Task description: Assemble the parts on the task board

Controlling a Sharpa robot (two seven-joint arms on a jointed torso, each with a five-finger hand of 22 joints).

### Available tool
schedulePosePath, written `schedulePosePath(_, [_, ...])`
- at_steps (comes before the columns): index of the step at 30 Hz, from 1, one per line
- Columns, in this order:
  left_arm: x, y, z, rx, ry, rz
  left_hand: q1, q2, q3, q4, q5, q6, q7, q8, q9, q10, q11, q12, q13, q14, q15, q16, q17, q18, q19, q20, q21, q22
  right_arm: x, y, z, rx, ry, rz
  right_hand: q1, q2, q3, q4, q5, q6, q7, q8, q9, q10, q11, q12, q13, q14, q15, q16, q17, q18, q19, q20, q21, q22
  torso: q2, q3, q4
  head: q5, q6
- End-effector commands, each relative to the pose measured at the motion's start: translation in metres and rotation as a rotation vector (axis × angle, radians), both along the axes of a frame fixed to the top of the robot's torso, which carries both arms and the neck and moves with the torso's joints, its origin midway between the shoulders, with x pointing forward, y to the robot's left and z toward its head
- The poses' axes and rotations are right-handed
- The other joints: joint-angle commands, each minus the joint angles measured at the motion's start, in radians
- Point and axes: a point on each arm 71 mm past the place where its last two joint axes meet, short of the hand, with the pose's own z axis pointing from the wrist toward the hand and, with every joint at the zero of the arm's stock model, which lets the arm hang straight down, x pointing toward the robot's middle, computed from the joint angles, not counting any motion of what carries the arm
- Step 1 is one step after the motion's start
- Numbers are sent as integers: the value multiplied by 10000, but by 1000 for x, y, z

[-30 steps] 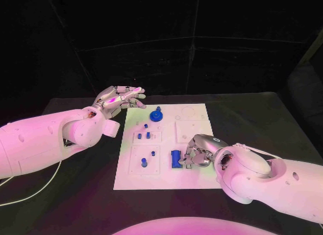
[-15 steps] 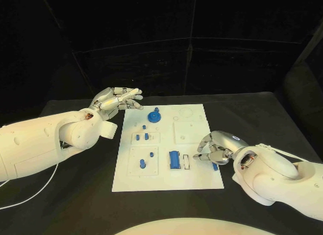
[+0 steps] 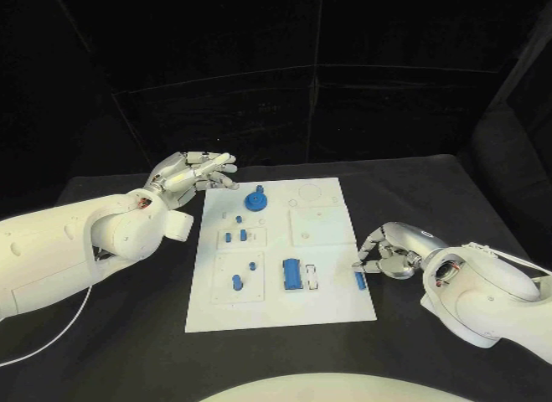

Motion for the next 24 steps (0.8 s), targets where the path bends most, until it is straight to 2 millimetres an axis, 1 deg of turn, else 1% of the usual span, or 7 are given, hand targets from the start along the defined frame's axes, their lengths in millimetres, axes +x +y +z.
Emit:
schedulePosePath(1, [0, -1, 2, -91, -70, -42, 62, -1, -60, -9, 1, -62, -22, 64, -5, -66, -3, 57, -15, 61, 13, -64, -16, 128, 66, -24, -39, -21, 1, -2, -4, -673, 324, -26, -92, -109, -170, 74, -137, 163, -12, -84, -20, -13, 76, -80, -1106, 602, 91, -81, 351, -111, 235, 78, -6, 1713, 13, 2, 27, -89, -15])
schedulePosePath(4, [0, -1, 2, -86, -71, -27, 62, -1, -60, -9, 1, -62, -22, 64, -5, -66, -3, 57, -15, 61, 13, -64, -16, 128, 66, -24, -39, -21, 2, -3, -6, -994, 415, -80, -210, -143, -325, 203, -258, 317, -49, -121, -14, -22, 54, -122, -1129, 591, 74, -112, 304, -103, 211, 75, -28, 1687, 2, -4, 11, -93, -27])
schedulePosePath(8, [-1, 0, 2, -89, -71, -31, 62, -1, -60, -9, 1, -62, -22, 64, -5, -66, -3, 57, -15, 61, 13, -64, -16, 128, 66, -24, -39, -21, 2, -3, -8, -1253, 564, -47, -264, -164, -431, 288, -332, 460, -89, -124, 7, -20, 25, -140, -1133, 588, 51, -126, 289, -100, 203, 60, -38, 1678, 8, -9, 26, -130, -32])
schedulePosePath(13, [-1, 0, 2, -87, -71, -25, 62, -1, -60, -9, 1, -62, -22, 64, -5, -66, -3, 57, -15, 61, 13, -64, -16, 128, 66, -24, -39, -21, 2, -1, -10, -1495, 773, -27, -279, -192, -516, 346, -397, 590, -127, -115, 36, -37, -5, -186, -1160, 582, 28, -148, 257, -97, 193, 41, -49, 1667, 6, 3, 20, -150, -48])
schedulePosePath(16, [0, 0, 2, -87, -71, -28, 62, -1, -60, -9, 1, -62, -22, 64, -5, -66, -3, 57, -15, 61, 13, -64, -16, 128, 66, -24, -39, -21, 2, 1, -11, -1568, 857, 22, -253, -193, -545, 359, -411, 694, -159, -85, 70, -34, -30, -186, -1153, 582, 9, -153, 254, -96, 192, 26, -51, 1666, 6, 3, 20, -151, -48])
schedulePosePath(19, [0, -1, 1, -88, -70, -33, 62, -1, -60, -9, 1, -62, -22, 64, -5, -66, -3, 57, -15, 61, 13, -64, -16, 128, 66, -24, -39, -21, 3, 4, -12, -1625, 932, 76, -230, -186, -560, 366, -411, 760, -181, -65, 96, -31, -49, -186, -1149, 584, -6, -151, 265, -96, 191, 14, -52, 1666, 7, 0, 37, -171, -55])
schedulePosePath(24, [0, -1, 1, -84, -66, -32, 62, -1, -60, -9, 1, -62, -22, 64, -5, -66, -3, 57, -15, 61, 13, -64, -16, 128, 66, -24, -39, -21, 4, 6, -14, -1710, 949, 142, -155, -159, -560, 352, -387, 819, -206, -55, 128, -26, -72, -187, -1142, 587, -26, -150, 273, -97, 195, -5, -51, 1670, 12, 1, 32, -172, -54])
